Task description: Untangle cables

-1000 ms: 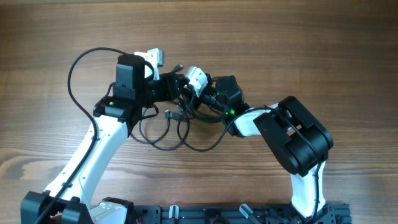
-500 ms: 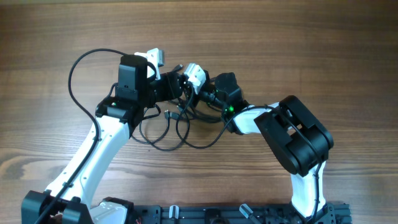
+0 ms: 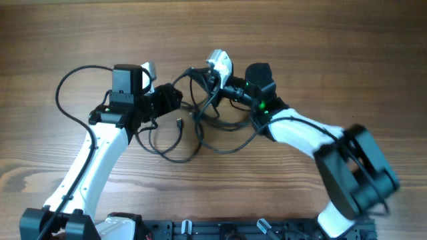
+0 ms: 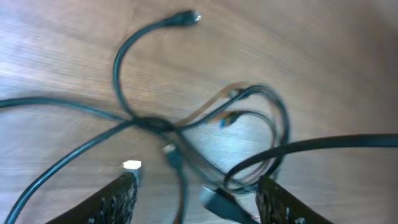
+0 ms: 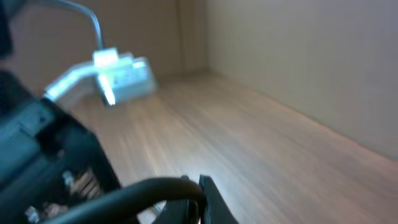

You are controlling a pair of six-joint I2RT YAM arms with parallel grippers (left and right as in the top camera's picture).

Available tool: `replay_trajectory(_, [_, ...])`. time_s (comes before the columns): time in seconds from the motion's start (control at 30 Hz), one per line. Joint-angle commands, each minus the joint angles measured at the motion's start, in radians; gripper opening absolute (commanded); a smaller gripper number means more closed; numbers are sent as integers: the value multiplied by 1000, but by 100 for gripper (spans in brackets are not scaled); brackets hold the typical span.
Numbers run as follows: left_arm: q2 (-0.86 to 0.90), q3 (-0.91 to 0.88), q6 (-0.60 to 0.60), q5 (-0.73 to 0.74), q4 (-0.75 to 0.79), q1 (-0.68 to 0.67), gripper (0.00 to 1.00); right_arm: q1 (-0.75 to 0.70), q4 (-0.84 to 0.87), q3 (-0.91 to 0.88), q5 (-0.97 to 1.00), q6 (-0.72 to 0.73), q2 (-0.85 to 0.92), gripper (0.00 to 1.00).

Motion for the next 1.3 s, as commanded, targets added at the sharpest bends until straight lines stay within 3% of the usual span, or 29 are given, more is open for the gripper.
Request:
replay_trajectory(0.0, [-3, 6, 62, -48, -49, 3, 66, 12, -129, 5, 202, -81, -166, 4])
replay_trajectory(0.37, [-1, -14, 62, -59, -59, 3, 82, 12, -296, 13, 574, -259, -554, 4])
replay_trajectory(0.57, [-1, -14, 62, -77, -64, 3, 86, 12, -587, 83, 869, -465, -667, 4])
replay_trajectory(0.67, [-1, -14, 62, -77, -64, 3, 87, 12, -638, 103, 1058, -583, -737, 4])
replay_trajectory(0.97, [-1, -14, 62, -77, -63, 3, 89, 12, -636, 137, 1160, -793, -937, 4])
replay_trajectory(1.1, [-1, -14, 62, -77, -63, 3, 91, 12, -604, 200, 1160, -875, -936, 4])
replay_trajectory(1.2, [-1, -14, 63, -77, -63, 1, 85, 12, -604, 235, 1159, -893, -908, 4])
replay_trajectory(1.27, [-1, -14, 171, -71, -61, -16, 86, 12, -603, 239, 1160, -907, -888, 4])
